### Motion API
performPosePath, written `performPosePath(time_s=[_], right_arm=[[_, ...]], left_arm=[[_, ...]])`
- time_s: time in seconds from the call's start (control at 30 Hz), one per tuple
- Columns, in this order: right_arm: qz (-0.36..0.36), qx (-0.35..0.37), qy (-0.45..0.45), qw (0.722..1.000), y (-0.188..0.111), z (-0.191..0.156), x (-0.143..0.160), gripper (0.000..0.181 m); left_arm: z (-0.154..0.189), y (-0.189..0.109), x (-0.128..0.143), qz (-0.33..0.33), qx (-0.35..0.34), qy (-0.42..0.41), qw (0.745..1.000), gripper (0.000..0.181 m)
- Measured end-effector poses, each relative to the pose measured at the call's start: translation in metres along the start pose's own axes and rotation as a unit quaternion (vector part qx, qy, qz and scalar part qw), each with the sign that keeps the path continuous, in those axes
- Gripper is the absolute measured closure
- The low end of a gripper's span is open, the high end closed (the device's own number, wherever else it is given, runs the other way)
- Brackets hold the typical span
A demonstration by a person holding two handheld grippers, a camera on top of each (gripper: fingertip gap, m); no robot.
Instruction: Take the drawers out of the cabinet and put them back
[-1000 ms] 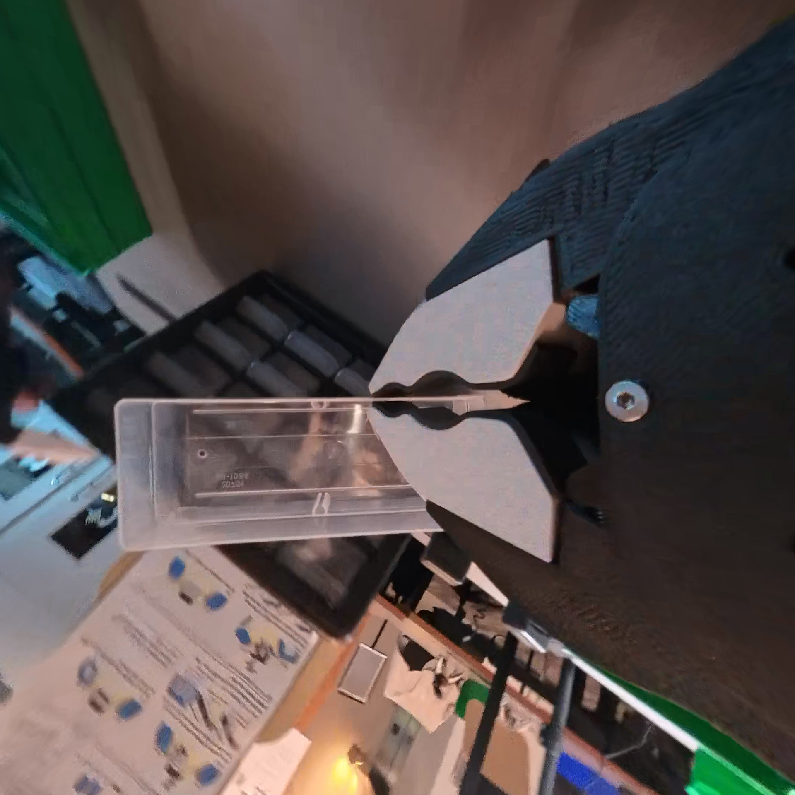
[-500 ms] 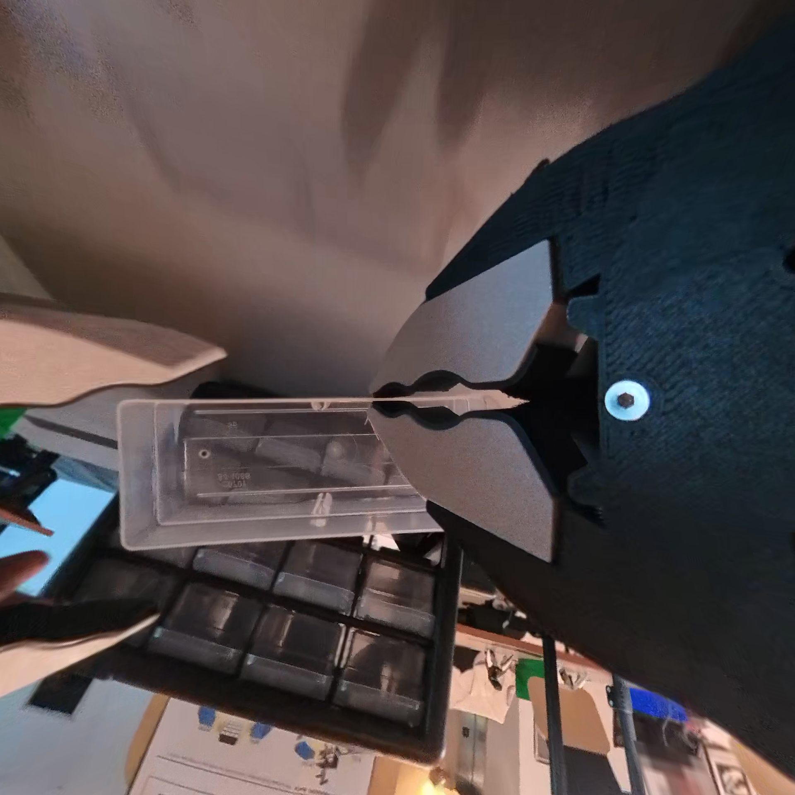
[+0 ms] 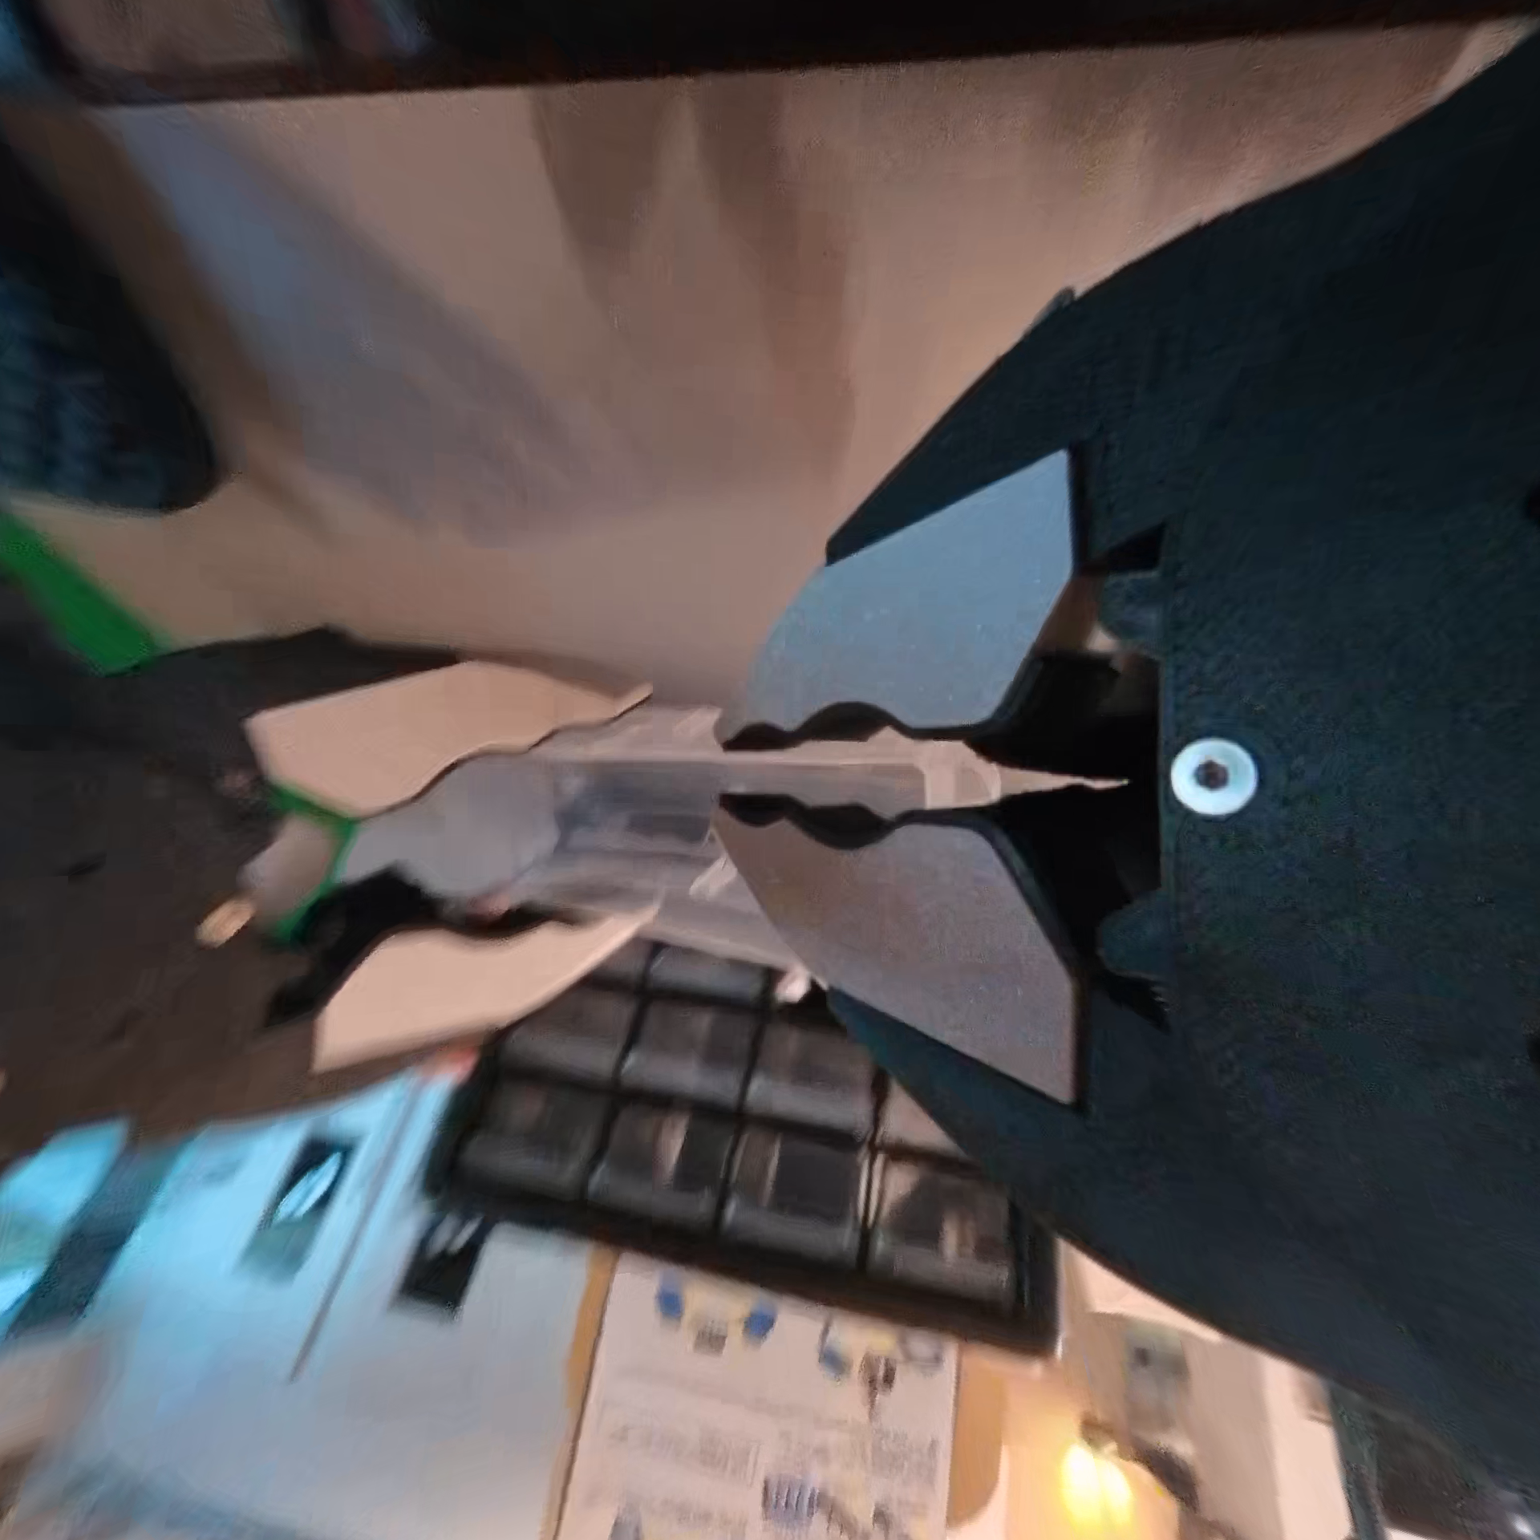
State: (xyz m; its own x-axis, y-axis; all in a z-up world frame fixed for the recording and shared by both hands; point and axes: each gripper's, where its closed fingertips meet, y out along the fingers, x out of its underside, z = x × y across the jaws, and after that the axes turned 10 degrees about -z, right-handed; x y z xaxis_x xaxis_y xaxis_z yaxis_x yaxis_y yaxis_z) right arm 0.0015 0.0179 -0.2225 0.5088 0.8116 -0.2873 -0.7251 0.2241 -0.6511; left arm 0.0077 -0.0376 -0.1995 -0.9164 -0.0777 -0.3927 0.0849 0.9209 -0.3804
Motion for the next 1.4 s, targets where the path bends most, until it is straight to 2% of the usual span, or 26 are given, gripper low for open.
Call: performPosePath(time_s=[0.1,0.17,0.2,0.27,0.33,0.43,0.53,0.63,0.73,0.8,0.87,0.93,1.1,1.13,1.2,1.23,1.27,1.3,1.4], right_arm=[[0.049,-0.045,0.074,0.995,-0.012,0.002,0.005,0.118],[0.102,-0.103,0.128,0.981,-0.022,-0.003,0.003,0.118],[0.138,-0.143,0.158,0.967,-0.029,-0.007,-0.001,0.118],[0.209,-0.25,0.211,0.921,-0.046,-0.018,-0.01,0.118],[0.245,-0.343,0.237,0.875,-0.056,-0.028,-0.014,0.117],[0.234,-0.429,0.234,0.841,-0.056,-0.042,-0.012,0.117],[0.21,-0.484,0.214,0.822,-0.057,-0.053,-0.017,0.117],[0.204,-0.498,0.193,0.82,-0.059,-0.056,-0.025,0.116],[0.217,-0.469,0.207,0.831,-0.053,-0.046,-0.027,0.111],[0.231,-0.424,0.235,0.844,-0.047,-0.031,-0.026,0.112],[0.234,-0.372,0.259,0.86,-0.041,-0.016,-0.02,0.1],[0.228,-0.312,0.283,0.878,-0.037,0.001,-0.01,0.09],[0.233,-0.153,0.304,0.911,-0.051,0.047,0.015,0.093],[0.23,-0.1,0.307,0.918,-0.054,0.063,0.022,0.1],[0.192,0.069,0.306,0.93,-0.061,0.112,0.048,0.125],[0.16,0.149,0.3,0.929,-0.069,0.135,0.062,0.149],[0.114,0.198,0.309,0.923,-0.075,0.153,0.077,0.172],[0.076,0.205,0.332,0.918,-0.077,0.164,0.086,0.18],[0.039,0.09,0.387,0.917,-0.07,0.18,0.077,0.181]], left_arm=[[-0.038,-0.034,-0.022,0.131,-0.084,-0.049,0.987,0.145],[-0.049,-0.046,-0.016,0.164,-0.075,-0.087,0.98,0.116],[-0.047,-0.047,-0.011,0.173,-0.063,-0.084,0.979,0.102],[-0.039,-0.05,-0.009,0.196,-0.061,-0.052,0.977,0.094],[-0.035,-0.048,-0.009,0.194,-0.074,-0.008,0.978,0.095],[-0.031,-0.042,-0.016,0.185,-0.069,0.043,0.979,0.098],[-0.016,-0.032,-0.021,0.176,-0.031,0.087,0.98,0.105],[-0.01,-0.028,-0.021,0.171,-0.032,0.12,0.977,0.126],[-0.015,-0.027,-0.011,0.138,-0.045,0.111,0.983,0.13],[-0.02,-0.026,-0.003,0.104,-0.069,0.11,0.986,0.13],[-0.029,-0.023,0.009,0.05,-0.107,0.119,0.986,0.132],[-0.042,-0.022,0.022,-0.007,-0.154,0.136,0.979,0.133],[-0.068,-0.016,0.053,-0.139,-0.246,0.128,0.951,0.133],[-0.072,-0.013,0.06,-0.172,-0.265,0.13,0.94,0.133],[-0.075,-0.008,0.073,-0.233,-0.289,0.138,0.918,0.133],[-0.074,-0.004,0.078,-0.254,-0.293,0.138,0.911,0.133],[-0.072,0.0,0.08,-0.27,-0.29,0.137,0.908,0.133],[-0.07,0.003,0.081,-0.28,-0.289,0.131,0.906,0.133],[-0.067,0.011,0.084,-0.308,-0.279,0.102,0.904,0.133]])
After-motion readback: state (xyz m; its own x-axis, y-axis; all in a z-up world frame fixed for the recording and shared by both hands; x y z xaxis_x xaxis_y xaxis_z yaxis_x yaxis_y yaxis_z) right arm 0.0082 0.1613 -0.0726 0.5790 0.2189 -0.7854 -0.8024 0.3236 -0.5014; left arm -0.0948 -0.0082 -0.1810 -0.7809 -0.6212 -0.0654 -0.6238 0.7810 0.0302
